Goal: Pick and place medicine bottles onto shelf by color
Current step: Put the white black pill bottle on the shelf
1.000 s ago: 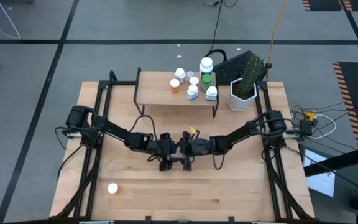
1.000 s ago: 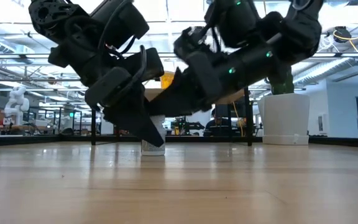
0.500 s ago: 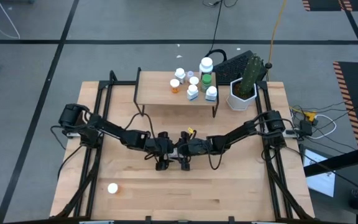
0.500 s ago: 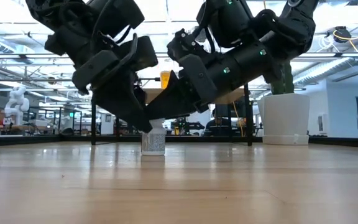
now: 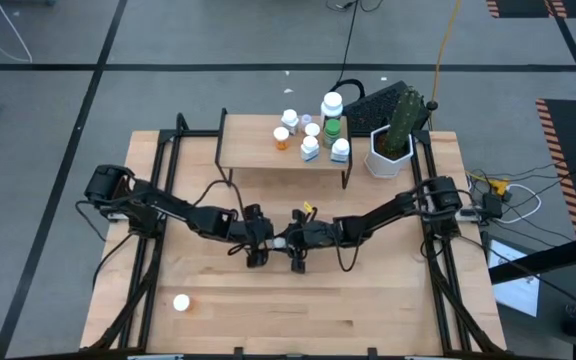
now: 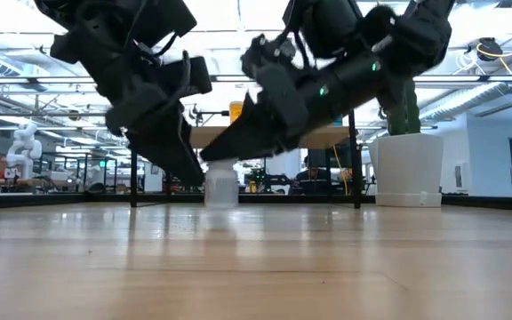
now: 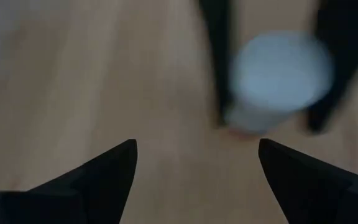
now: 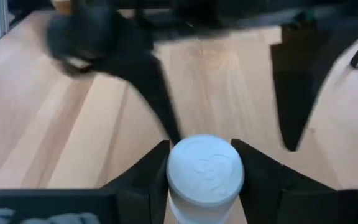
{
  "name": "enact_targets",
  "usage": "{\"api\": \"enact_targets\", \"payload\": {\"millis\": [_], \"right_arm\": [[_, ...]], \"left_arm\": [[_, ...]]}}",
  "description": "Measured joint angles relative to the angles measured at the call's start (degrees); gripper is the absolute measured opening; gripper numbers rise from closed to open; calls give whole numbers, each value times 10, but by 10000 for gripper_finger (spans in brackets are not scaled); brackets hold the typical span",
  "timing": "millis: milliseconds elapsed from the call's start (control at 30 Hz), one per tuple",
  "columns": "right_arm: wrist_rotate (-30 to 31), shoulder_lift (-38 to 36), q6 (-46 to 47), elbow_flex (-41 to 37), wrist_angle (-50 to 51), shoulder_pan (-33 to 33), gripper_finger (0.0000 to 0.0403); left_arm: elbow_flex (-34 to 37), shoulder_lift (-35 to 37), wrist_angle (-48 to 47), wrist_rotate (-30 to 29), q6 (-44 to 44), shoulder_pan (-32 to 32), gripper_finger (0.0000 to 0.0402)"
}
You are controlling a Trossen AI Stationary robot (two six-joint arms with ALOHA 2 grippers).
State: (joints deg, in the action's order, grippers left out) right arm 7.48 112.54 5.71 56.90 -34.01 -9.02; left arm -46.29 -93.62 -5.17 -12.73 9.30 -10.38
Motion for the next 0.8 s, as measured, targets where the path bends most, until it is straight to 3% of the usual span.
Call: {"api": "enact_targets", "payload": {"millis": [100,400,800], "right_arm": [[21,-34,-8,0,31,0,137],[163,-140,-24,-16,126,5,143],[164,-169,-78,70,182,57,146]], "left_arm": [[0,0,-1,-21,0,1,337],[0,-4,43,-28,5,6,337],[0,-9,71,-26,-4,19,337]]}}
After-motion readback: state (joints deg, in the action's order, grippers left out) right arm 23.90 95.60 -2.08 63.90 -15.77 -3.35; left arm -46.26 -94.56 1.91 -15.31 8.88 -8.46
